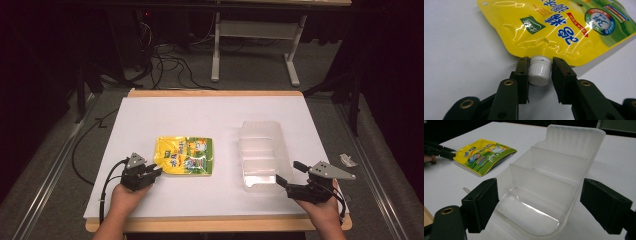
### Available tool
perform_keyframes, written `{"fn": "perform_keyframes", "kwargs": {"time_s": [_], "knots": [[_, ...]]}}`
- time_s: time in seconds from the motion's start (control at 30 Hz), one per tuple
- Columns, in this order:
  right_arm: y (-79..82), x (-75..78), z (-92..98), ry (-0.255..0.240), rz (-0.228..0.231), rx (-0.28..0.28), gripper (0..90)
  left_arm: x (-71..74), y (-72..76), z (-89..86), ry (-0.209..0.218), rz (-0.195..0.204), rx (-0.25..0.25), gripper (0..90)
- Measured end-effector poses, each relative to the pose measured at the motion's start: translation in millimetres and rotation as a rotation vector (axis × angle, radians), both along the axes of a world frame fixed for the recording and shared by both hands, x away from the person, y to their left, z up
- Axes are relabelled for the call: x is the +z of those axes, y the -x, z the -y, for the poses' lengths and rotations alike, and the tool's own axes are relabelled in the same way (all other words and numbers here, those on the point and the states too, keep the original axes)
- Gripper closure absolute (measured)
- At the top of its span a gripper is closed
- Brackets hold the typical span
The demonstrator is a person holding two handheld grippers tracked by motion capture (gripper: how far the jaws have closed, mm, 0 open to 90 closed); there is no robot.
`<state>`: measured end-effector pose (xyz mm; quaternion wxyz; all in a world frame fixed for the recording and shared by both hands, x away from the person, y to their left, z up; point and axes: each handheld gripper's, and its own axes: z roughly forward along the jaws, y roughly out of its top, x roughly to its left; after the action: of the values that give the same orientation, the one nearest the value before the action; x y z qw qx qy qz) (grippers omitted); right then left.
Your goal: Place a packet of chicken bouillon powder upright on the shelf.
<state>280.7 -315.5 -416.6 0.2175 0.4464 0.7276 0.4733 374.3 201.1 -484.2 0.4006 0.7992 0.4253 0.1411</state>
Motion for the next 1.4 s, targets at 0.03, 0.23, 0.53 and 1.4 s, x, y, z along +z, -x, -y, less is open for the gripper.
{"fn": "perform_keyframes", "kwargs": {"time_s": [0.03, 0.23, 0.53, 1.4], "knots": [[0.1, 0.1, 0.0, -0.001, 0.000, 0.001, 15.3, 0.6, 0.8, 0.0, 0.007, 0.012, -0.005, 69.3], [-0.2, -0.2, 0.2, -0.004, -0.002, 0.001, 15.3, 16.0, 6.0, -0.9, 0.083, 0.088, 0.003, 70.2], [0.5, 0.7, 2.1, -0.014, 0.006, -0.003, 15.5, 40.2, 16.7, 1.8, 0.156, 0.199, 0.022, 71.2], [6.7, 8.0, -9.4, -0.016, 0.047, 0.014, 15.8, 82.8, 39.1, 12.0, 0.315, 0.347, -0.051, 70.9]]}}
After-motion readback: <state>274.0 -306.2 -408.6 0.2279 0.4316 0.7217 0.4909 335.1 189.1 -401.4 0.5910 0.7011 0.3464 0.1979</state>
